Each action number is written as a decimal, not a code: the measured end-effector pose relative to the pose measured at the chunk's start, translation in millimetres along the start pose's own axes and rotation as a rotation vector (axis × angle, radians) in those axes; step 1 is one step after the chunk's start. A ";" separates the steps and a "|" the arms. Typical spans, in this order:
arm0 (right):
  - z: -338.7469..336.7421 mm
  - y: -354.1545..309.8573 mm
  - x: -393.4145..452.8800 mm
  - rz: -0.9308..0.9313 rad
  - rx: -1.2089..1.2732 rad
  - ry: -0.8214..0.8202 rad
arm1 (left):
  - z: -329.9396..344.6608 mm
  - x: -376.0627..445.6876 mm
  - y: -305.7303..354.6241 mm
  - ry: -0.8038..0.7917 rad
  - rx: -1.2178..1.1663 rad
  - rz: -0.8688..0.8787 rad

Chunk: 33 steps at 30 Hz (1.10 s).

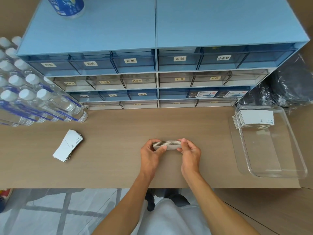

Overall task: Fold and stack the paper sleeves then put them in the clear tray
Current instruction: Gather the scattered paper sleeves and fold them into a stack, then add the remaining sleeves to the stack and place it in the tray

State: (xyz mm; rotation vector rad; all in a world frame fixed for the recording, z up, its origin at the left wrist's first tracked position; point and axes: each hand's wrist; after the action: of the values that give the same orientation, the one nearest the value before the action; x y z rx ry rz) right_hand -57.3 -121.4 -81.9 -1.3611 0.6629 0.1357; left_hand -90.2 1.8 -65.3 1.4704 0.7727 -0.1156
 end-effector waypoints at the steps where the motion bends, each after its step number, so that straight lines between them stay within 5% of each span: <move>1: -1.0 -2.5 1.4 0.008 -0.010 -0.027 | -1.2 -0.1 1.7 0.003 -0.006 -0.012; 8: -7.3 -26.4 0.8 -0.007 -0.155 -0.433 | -17.3 1.1 19.0 0.075 -0.101 -0.075; 14: 8.4 -40.7 -2.6 0.072 -0.311 -0.593 | -41.7 -7.2 23.7 0.094 -0.299 -0.212; 21: 53.4 -36.1 -20.6 0.113 -0.221 -0.639 | -74.7 -25.8 32.7 0.129 -0.520 -0.239; 33: 156.1 -6.9 -73.2 0.121 -0.432 -0.786 | -180.4 -29.6 13.6 0.362 -0.607 -0.311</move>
State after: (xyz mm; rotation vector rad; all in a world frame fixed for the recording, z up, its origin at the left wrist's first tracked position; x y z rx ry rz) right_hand -57.4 43.0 -29.4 -1.5207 0.0420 0.9023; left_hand -176.8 157.5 -22.1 0.7936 1.2051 0.1469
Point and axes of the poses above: each hand's wrist, its own x-axis towards the middle knuckle, its own z-axis out of the palm, y = z × x, and after that the axes turned 2 degrees about -z, right-handed
